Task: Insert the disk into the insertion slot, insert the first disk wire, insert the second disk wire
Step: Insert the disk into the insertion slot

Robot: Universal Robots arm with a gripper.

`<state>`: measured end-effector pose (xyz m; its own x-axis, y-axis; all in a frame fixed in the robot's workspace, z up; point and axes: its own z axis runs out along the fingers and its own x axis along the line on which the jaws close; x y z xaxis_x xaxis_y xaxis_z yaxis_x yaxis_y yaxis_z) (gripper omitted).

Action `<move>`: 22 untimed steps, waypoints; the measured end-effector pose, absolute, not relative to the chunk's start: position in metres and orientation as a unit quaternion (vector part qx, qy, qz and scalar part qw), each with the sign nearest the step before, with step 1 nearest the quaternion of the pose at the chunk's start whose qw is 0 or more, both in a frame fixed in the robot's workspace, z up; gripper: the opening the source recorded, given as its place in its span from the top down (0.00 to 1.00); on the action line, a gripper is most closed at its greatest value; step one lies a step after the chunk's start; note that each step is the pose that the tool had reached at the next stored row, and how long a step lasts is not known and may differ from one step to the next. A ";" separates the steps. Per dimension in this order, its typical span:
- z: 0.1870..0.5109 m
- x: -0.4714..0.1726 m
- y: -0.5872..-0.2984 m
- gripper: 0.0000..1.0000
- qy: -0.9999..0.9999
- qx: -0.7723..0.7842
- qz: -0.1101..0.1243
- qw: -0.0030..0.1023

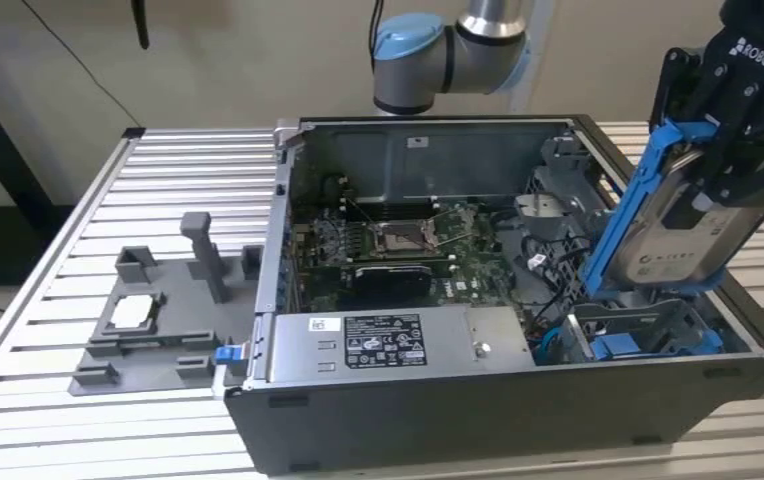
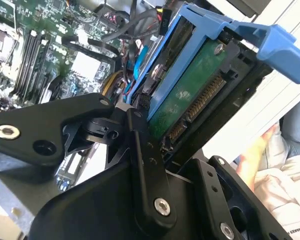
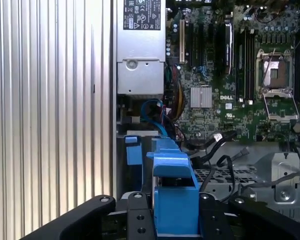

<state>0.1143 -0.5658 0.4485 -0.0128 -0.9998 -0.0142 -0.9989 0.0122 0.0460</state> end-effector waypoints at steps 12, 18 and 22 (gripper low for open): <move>0.445 0.115 -0.568 0.67 -0.711 0.702 -0.024 0.009; 0.443 0.115 -0.568 0.67 -0.711 0.702 -0.024 0.009; 0.442 0.115 -0.568 0.67 -0.711 0.702 -0.024 0.009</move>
